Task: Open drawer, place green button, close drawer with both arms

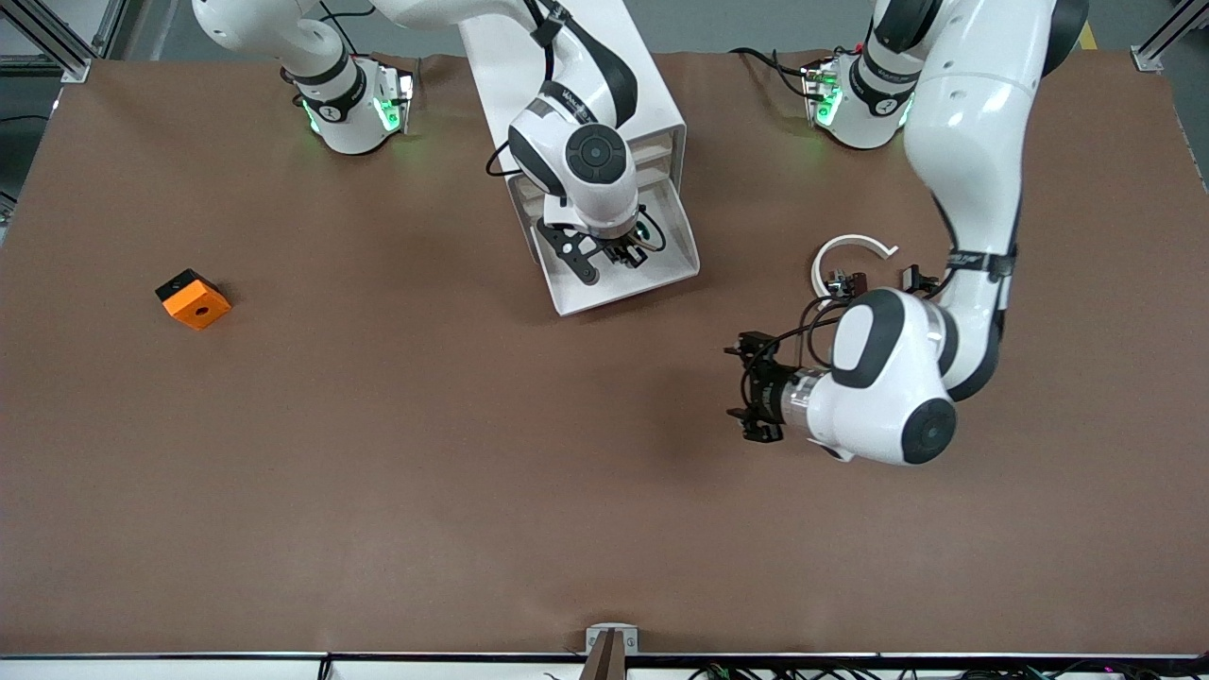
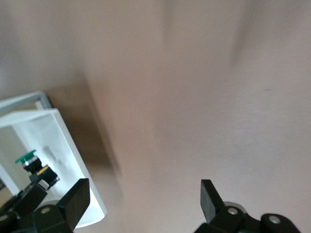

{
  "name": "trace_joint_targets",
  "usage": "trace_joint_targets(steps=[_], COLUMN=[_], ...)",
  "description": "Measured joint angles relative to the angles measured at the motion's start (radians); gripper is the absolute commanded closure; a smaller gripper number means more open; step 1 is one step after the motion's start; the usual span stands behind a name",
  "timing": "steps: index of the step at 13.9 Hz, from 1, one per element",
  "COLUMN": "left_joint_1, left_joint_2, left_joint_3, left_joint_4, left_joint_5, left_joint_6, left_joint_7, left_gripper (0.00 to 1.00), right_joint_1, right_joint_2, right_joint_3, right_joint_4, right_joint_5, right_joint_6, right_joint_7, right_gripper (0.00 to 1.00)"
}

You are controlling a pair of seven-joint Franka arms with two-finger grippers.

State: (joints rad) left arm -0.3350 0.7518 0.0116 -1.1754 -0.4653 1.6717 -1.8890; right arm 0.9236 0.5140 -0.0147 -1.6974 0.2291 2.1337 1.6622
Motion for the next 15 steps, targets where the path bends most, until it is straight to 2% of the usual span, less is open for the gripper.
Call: trace_joint_targets(steps=[1,4,5,6,7,8,11,13,15], left_joint_1=[-0.001,-0.001,0.001,0.004,0.01,0.017,0.043,0.051,0.046], left_joint_2=[-0.032,-0.121,-0.141,-0.156,-0.171,-0.183,-0.201,-0.2,-0.2], left_joint_3=[0.001,0.01,0.016,0.019,0.02,0.02,0.023,0.022,0.0], left_joint_4=[0.001,0.001,0.0,-0.001,-0.003,-0.007,-0.025,-0.051,-0.095], left_joint_5=[0.049,0.122,0.142,0.175,0.215,0.242,0.271,0.32,0.349], left_joint_6=[0.0,-0.003,-0.006,-0.007,-0.008,-0.011,-0.031,-0.029,0.018], left_joint_7=[0.043,0.27,0.348,0.421,0.506,0.614,0.985,1.109,1.173], left_gripper=[0.0,0.0,0.0,0.0,0.0,0.0,0.0,0.0,0.0], right_joint_1=[0.0,0.001,0.001,0.001,0.001,0.001,0.002,0.002,0.0], right_joint_2=[0.003,0.011,0.015,0.019,0.023,0.024,0.025,0.02,0.002], right_joint_3=[0.0,0.0,0.0,0.0,0.0,0.0,0.0,-0.001,-0.011], right_joint_4=[0.0,0.0,0.0,0.0,0.0,0.0,0.003,0.022,0.077], right_joint_5=[0.0,0.0,0.0,0.001,0.001,0.001,0.001,0.001,0.002], right_joint_6=[0.001,0.007,0.015,0.018,0.019,0.02,0.02,0.003,-0.093], right_joint_7=[0.0,0.0,0.0,0.0,0.0,0.0,0.001,0.001,0.004], right_gripper=[0.7,0.55,0.55,0.43,0.1,0.0,0.0,0.0,0.0])
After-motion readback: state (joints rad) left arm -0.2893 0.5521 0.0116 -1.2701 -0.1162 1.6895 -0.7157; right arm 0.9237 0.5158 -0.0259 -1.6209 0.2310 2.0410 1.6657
